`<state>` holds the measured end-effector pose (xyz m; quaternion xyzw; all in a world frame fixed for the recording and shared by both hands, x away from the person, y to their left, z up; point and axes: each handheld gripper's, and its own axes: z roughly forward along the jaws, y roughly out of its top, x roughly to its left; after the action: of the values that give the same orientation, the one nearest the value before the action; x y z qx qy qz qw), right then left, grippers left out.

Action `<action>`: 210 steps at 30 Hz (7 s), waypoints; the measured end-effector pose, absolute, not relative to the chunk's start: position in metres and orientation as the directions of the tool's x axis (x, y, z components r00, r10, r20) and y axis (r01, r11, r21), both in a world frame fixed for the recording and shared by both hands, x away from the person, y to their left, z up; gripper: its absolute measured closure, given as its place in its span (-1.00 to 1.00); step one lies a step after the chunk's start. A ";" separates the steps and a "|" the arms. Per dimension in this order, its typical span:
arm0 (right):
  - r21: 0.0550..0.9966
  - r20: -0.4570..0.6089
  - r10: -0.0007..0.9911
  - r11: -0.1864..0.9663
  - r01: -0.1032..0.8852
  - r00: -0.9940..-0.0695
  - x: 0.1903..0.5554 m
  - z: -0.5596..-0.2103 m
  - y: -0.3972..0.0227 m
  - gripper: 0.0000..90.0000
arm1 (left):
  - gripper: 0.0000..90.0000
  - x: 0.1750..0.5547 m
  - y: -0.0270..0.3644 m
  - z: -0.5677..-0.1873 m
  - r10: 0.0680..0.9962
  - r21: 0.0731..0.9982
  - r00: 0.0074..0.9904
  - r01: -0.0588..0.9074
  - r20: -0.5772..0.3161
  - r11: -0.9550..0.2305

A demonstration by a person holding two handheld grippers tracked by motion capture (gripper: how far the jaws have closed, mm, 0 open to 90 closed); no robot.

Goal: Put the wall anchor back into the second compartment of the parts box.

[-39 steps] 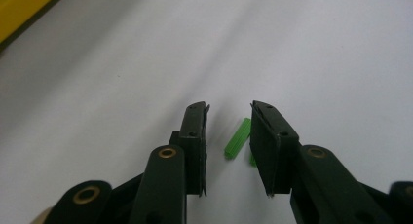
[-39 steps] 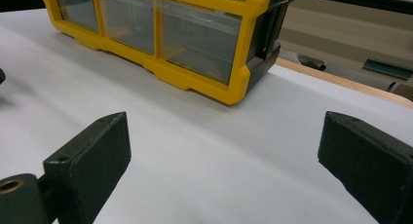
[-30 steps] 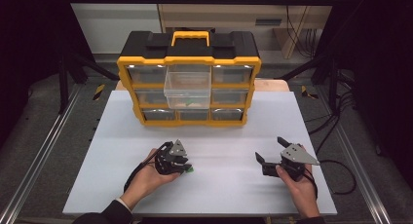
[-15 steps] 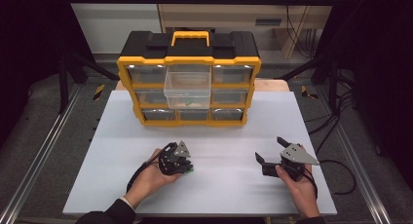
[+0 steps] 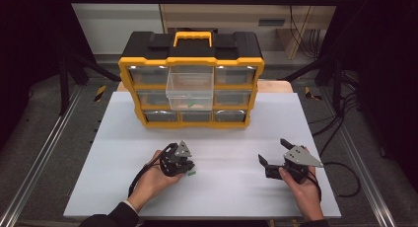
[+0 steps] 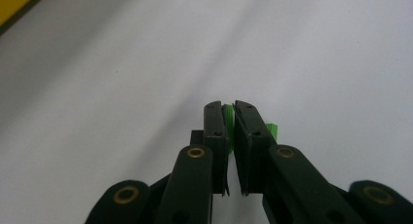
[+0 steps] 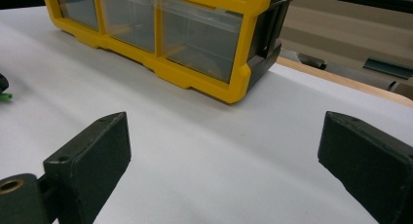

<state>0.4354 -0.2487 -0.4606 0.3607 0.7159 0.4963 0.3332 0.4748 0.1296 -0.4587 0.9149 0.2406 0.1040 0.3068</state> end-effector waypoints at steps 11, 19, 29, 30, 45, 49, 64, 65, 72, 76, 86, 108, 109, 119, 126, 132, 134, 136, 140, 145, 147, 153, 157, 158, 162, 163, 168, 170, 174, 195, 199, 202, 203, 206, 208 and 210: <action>0.949 -0.128 0.845 0.257 0.185 -0.519 0.436 -0.462 -0.248 -0.88 | 0.87 0.473 0.136 -0.452 0.545 0.665 0.838 0.386 0.038 -0.639; 0.949 -0.124 0.845 0.254 0.185 -0.520 0.435 -0.461 -0.248 -0.88 | 0.87 0.468 0.139 -0.446 0.559 0.694 0.828 0.377 0.044 -0.614; 0.949 -0.130 0.845 0.258 0.182 -0.519 0.435 -0.461 -0.248 -0.88 | 0.87 0.457 0.138 -0.428 0.551 0.723 0.832 0.345 0.060 -0.599; 0.949 -0.130 0.845 0.258 0.182 -0.519 0.435 -0.461 -0.248 -0.88 | 0.87 0.457 0.138 -0.428 0.551 0.723 0.832 0.345 0.060 -0.599; 0.976 -0.069 0.876 0.159 0.152 -0.477 0.434 -0.457 -0.259 -0.84 | 0.87 0.446 0.138 -0.410 0.542 0.761 0.838 0.310 0.065 -0.570; 0.983 -0.046 0.877 0.125 0.134 -0.479 0.434 -0.456 -0.261 -0.84 | 0.87 0.445 0.136 -0.406 0.539 0.767 0.840 0.303 0.066 -0.566; 0.980 -0.061 0.859 0.150 0.135 -0.509 0.433 -0.456 -0.257 -0.84 | 0.87 0.446 0.138 -0.397 0.543 0.779 0.837 0.295 0.069 -0.553; 0.980 -0.060 0.858 0.146 0.131 -0.509 0.434 -0.456 -0.257 -0.84 | 0.87 0.446 0.139 -0.396 0.547 0.781 0.834 0.295 0.070 -0.550; 0.979 -0.063 0.859 0.153 0.137 -0.508 0.434 -0.456 -0.256 -0.84 | 0.87 0.448 0.142 -0.395 0.554 0.788 0.830 0.296 0.068 -0.540; 0.980 -0.056 0.860 0.144 0.136 -0.508 0.434 -0.456 -0.257 -0.84 | 0.87 0.448 0.144 -0.387 0.557 0.798 0.827 0.290 0.069 -0.529; 0.979 -0.058 0.860 0.149 0.141 -0.508 0.434 -0.456 -0.257 -0.84 | 0.87 0.448 0.146 -0.352 0.563 0.833 0.821 0.248 0.090 -0.494; 0.978 -0.053 0.855 0.148 0.144 -0.516 0.434 -0.456 -0.257 -0.83 | 0.87 0.449 0.140 -0.290 0.563 0.875 0.813 0.160 0.146 -0.458; 0.979 -0.053 0.855 0.147 0.144 -0.516 0.434 -0.456 -0.257 -0.83 | 0.87 0.448 0.140 -0.288 0.562 0.876 0.814 0.156 0.148 -0.457; 0.979 -0.052 0.854 0.147 0.144 -0.518 0.434 -0.456 -0.256 -0.83 | 0.87 0.446 0.141 -0.253 0.564 0.893 0.805 0.100 0.186 -0.438; 0.979 -0.052 0.852 0.148 0.143 -0.520 0.434 -0.456 -0.256 -0.83 | 0.87 0.448 0.143 -0.238 0.578 0.904 0.794 0.090 0.188 -0.418; 0.979 -0.050 0.853 0.146 0.145 -0.519 0.434 -0.456 -0.256 -0.83 | 0.87 0.452 0.145 -0.231 0.597 0.912 0.780 0.088 0.188 -0.401; 0.978 -0.048 0.854 0.145 0.147 -0.518 0.434 -0.456 -0.256 -0.83 | 0.87 0.452 0.147 -0.229 0.605 0.915 0.773 0.086 0.188 -0.394; 0.978 -0.051 0.854 0.147 0.145 -0.518 0.434 -0.457 -0.257 -0.83 | 0.87 0.453 0.149 -0.227 0.614 0.919 0.767 0.084 0.188 -0.386; 0.978 -0.050 0.852 0.148 0.147 -0.522 0.434 -0.457 -0.256 -0.84 | 0.87 0.456 0.152 -0.223 0.630 0.926 0.755 0.086 0.180 -0.368; 0.978 -0.050 0.852 0.147 0.147 -0.521 0.434 -0.457 -0.256 -0.83 | 0.87 0.461 0.155 -0.219 0.650 0.932 0.739 0.086 0.177 -0.352; 0.978 -0.054 0.852 0.150 0.144 -0.521 0.434 -0.457 -0.256 -0.83 | 0.87 0.464 0.156 -0.219 0.658 0.935 0.733 0.088 0.174 -0.345; 0.979 -0.064 0.850 0.156 0.134 -0.523 0.434 -0.457 -0.256 -0.83 | 0.87 0.469 0.158 -0.221 0.675 0.940 0.720 0.099 0.159 -0.327; 0.979 -0.072 0.849 0.160 0.125 -0.524 0.434 -0.456 -0.256 -0.83 | 0.87 0.471 0.160 -0.221 0.688 0.943 0.708 0.098 0.158 -0.318; 0.979 -0.073 0.849 0.161 0.125 -0.524 0.434 -0.457 -0.256 -0.83 | 0.87 0.471 0.160 -0.221 0.690 0.943 0.706 0.096 0.160 -0.317; 0.979 -0.071 0.849 0.160 0.126 -0.523 0.434 -0.457 -0.256 -0.83 | 0.87 0.473 0.162 -0.221 0.696 0.947 0.701 0.098 0.153 -0.307; 0.979 -0.070 0.849 0.159 0.127 -0.523 0.434 -0.457 -0.256 -0.83 | 0.87 0.473 0.162 -0.221 0.696 0.947 0.701 0.098 0.153 -0.307; 0.979 -0.069 0.849 0.159 0.129 -0.524 0.434 -0.457 -0.256 -0.83 | 0.87 0.478 0.163 -0.222 0.700 0.949 0.699 0.104 0.144 -0.298; 0.979 -0.068 0.849 0.158 0.129 -0.524 0.434 -0.457 -0.256 -0.83 | 0.87 0.480 0.164 -0.222 0.703 0.951 0.698 0.108 0.134 -0.288; 0.979 -0.067 0.849 0.157 0.130 -0.524 0.434 -0.457 -0.256 -0.83 | 0.87 0.484 0.164 -0.221 0.710 0.954 0.694 0.114 0.122 -0.277; 0.980 -0.059 0.850 0.150 0.133 -0.524 0.434 -0.456 -0.257 -0.83 | 0.53 0.498 0.148 -0.219 0.723 0.950 0.672 0.092 0.163 -0.300; 0.978 -0.061 0.850 0.155 0.139 -0.523 0.434 -0.456 -0.258 -0.84 | 0.24 0.484 0.147 -0.212 0.727 0.958 0.660 0.039 0.190 -0.285; 0.978 -0.061 0.851 0.155 0.139 -0.522 0.434 -0.456 -0.258 -0.84 | 0.09 0.471 0.145 -0.209 0.718 0.960 0.666 0.012 0.202 -0.280; 0.978 -0.061 0.851 0.156 0.139 -0.522 0.434 -0.456 -0.258 -0.84 | 0.04 0.468 0.144 -0.209 0.714 0.959 0.670 0.005 0.206 -0.282; 0.979 -0.060 0.850 0.152 0.134 -0.524 0.434 -0.456 -0.257 -0.84 | -0.10 0.458 0.143 -0.213 0.703 0.958 0.679 0.000 0.212 -0.288; 0.979 -0.060 0.851 0.153 0.136 -0.522 0.434 -0.456 -0.257 -0.84 | -0.27 0.452 0.143 -0.219 0.714 0.962 0.673 0.015 0.193 -0.274; 0.979 -0.060 0.852 0.151 0.135 -0.520 0.434 -0.456 -0.258 -0.84 | -0.35 0.446 0.145 -0.226 0.708 0.962 0.682 0.021 0.185 -0.271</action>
<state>0.4336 -0.2576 -0.4562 0.3613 0.6829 0.5421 0.3304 0.4462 0.1445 -0.2255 0.7337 0.2483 0.3121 0.5502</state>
